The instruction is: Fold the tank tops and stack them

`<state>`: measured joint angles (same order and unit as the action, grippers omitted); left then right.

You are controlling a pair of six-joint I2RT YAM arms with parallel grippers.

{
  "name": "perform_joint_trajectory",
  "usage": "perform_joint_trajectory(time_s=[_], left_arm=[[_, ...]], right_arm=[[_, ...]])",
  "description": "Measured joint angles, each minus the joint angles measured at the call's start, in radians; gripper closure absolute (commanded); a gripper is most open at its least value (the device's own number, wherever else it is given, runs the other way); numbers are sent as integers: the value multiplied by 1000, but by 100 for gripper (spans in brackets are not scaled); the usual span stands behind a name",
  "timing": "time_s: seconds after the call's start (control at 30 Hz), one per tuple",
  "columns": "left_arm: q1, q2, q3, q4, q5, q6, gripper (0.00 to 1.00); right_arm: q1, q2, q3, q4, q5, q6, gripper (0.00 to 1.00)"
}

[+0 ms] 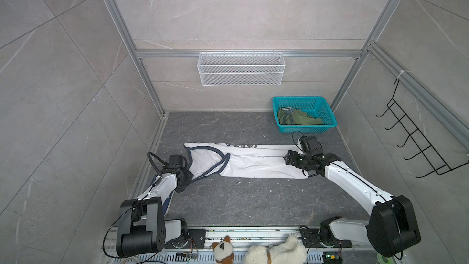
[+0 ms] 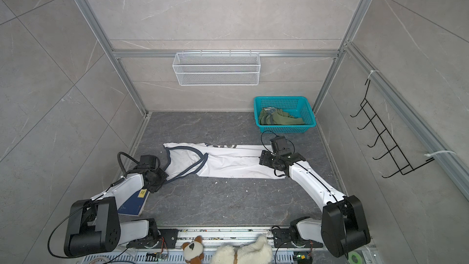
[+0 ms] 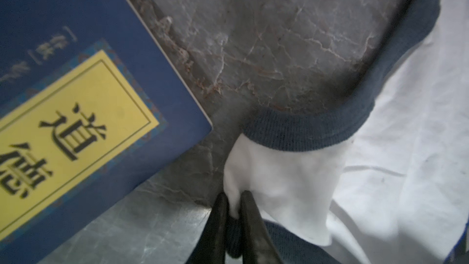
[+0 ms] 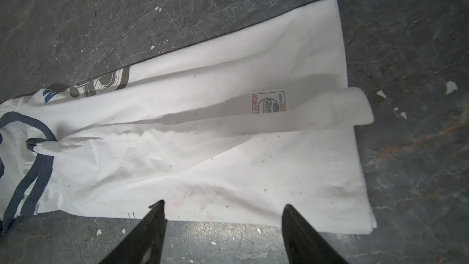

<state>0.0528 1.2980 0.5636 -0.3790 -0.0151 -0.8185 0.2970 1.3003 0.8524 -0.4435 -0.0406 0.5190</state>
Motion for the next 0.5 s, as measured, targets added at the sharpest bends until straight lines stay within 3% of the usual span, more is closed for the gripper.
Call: perform_joint_trajectory(time_s=[0.3, 0.5], left_arm=[[63, 29, 216, -79, 55, 19, 100], [113, 127, 362, -96, 124, 42, 100]], right_arm=[[-70, 171, 65, -1, 6, 0, 26], [-71, 301, 81, 15, -6, 8, 27]])
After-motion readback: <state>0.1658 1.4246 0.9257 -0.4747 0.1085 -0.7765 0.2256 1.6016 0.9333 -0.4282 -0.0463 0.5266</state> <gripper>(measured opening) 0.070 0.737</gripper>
